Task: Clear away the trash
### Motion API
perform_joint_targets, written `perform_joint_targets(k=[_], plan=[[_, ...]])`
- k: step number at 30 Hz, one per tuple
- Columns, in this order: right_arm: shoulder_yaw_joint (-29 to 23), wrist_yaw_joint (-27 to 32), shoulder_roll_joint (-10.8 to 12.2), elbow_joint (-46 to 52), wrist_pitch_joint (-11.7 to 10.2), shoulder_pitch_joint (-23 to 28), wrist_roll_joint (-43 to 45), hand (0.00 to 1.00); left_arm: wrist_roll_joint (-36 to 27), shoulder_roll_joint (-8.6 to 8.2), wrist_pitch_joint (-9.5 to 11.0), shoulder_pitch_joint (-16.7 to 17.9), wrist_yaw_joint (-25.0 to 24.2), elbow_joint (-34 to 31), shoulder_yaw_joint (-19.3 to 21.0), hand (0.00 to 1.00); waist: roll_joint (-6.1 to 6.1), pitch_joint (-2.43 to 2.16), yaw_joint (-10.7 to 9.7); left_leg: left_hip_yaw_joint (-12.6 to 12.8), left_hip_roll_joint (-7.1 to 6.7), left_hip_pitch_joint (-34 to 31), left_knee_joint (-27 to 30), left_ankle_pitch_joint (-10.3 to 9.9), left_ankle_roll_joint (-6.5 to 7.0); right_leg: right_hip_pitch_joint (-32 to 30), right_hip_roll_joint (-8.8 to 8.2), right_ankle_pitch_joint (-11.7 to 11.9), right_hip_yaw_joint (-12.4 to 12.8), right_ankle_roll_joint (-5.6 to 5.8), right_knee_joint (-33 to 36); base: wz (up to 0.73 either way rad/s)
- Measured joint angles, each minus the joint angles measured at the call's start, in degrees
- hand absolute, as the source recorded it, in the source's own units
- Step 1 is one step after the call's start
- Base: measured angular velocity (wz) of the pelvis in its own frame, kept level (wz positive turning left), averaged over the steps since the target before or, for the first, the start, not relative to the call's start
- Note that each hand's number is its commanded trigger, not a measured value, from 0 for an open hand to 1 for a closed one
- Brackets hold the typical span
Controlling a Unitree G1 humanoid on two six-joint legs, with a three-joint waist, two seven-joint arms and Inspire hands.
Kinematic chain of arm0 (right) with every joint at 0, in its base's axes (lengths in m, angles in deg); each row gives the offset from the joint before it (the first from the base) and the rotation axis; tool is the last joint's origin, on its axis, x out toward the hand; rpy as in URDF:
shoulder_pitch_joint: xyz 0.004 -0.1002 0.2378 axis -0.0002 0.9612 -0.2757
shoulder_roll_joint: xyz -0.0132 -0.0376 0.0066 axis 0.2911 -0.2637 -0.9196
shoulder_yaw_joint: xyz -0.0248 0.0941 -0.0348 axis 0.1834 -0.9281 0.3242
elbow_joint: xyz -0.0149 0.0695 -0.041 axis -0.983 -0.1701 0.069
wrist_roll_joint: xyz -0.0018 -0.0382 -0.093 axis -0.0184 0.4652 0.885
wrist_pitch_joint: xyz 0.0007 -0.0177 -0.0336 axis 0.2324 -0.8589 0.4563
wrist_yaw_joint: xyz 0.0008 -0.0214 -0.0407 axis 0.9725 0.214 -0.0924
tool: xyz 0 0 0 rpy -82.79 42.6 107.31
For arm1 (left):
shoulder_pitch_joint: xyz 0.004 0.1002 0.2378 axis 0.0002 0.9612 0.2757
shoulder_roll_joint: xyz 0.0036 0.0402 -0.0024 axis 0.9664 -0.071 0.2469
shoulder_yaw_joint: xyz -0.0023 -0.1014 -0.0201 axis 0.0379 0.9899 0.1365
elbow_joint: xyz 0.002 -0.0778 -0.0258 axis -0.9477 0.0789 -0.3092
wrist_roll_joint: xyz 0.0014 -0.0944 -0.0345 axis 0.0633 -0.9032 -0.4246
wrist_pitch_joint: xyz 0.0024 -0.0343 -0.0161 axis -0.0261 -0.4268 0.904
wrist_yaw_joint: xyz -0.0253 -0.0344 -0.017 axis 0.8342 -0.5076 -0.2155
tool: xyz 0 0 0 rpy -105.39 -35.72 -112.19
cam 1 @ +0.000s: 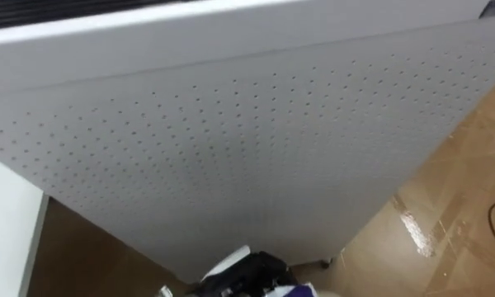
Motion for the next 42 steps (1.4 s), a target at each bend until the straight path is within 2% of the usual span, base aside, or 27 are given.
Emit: perform_joint_targets(k=[5,9,13,18,19,20,21,22,34,42], plan=[[0.09,0.59,0.35,-0.02,-0.46,-0.28,-0.37,1.00,3.03,-0.23,0.05,-0.02,1.28,1.89,-0.33,1.00,0.02,-0.01,0.03,0.18,0.24,-1.69,0.89,0.09,0.13,-2.04,-0.04,-0.11,0.18,-0.33,1.59,0.00],[0.17,1.14,0.50,-0.01,-0.55,-0.53,-0.38,1.00,5.13,-0.09,0.06,-0.05,1.73,2.86,-0.89,1.00,0.09,-0.04,0.13,1.32,0.96,-2.98,1.44,0.36,0.26,-3.67,0.00,-0.10,0.28,-0.65,2.83,-0.03],[0.50,1.30,0.41,-0.02,-0.56,-0.77,-0.37,1.00,5.38,-0.15,0.06,-0.02,1.75,4.97,-2.21,1.00,0.38,-0.18,0.15,1.43,1.20,-3.98,2.07,0.49,0.17,-4.96,0.02,-0.25,0.52,-0.97,3.97,-0.03],[0.46,1.37,0.45,-0.03,-0.58,-0.69,-0.39,1.00,7.22,-0.02,0.07,0.16,1.76,7.75,-2.62,1.00,0.75,-0.23,0.03,2.21,1.65,-4.72,2.65,0.70,0.12,-6.36,0.04,-0.39,1.62,-1.34,5.24,-0.08],[0.46,1.36,0.45,-0.03,-0.58,-0.66,-0.39,1.00,8.01,0.03,0.06,0.13,1.79,7.94,-2.61,0.97,0.75,-0.23,0.02,2.21,1.67,-4.72,2.66,0.72,0.09,-6.39,0.05,-0.41,1.65,-1.38,5.29,0.00],[0.46,1.35,0.47,-0.03,-0.58,-0.57,-0.40,1.00,9.40,0.10,0.06,0.13,1.79,8.06,-2.58,0.60,0.75,-0.23,0.03,2.23,1.72,-4.72,2.67,0.77,0.02,-6.42,0.04,-0.45,1.72,-1.45,5.33,0.00],[0.47,1.35,0.49,-0.03,-0.58,-0.58,-0.41,1.00,10.18,0.10,0.07,0.09,1.79,8.32,-2.58,0.44,0.75,-0.23,0.04,2.24,1.76,-4.72,2.71,0.79,-0.02,-6.44,0.02,-0.50,1.81,-1.52,5.42,0.00],[0.47,1.35,0.50,-0.03,-0.63,-0.59,-0.46,1.00,10.21,0.08,0.07,0.04,1.80,8.55,-2.59,0.00,0.75,-0.23,0.05,2.25,1.77,-4.72,2.70,0.82,-0.05,-6.45,0.02,-0.51,1.84,-1.54,5.42,0.00],[0.49,0.98,1.06,0.00,-1.14,-1.18,-1.98,1.00,10.39,0.01,0.40,-0.30,1.43,11.21,-1.99,0.00,0.52,-0.25,0.12,2.92,1.77,-5.88,1.95,1.47,-0.41,-8.78,-0.20,-1.03,2.77,-1.94,6.78,-0.01],[0.57,0.58,2.01,0.02,-1.13,-1.09,-4.43,1.00,10.40,0.27,0.40,-0.38,1.35,11.23,-1.99,0.00,-0.56,-0.15,-0.08,3.04,1.85,-5.92,2.08,1.60,-0.53,-9.03,-0.19,-1.24,2.97,-2.11,6.78,0.00]])
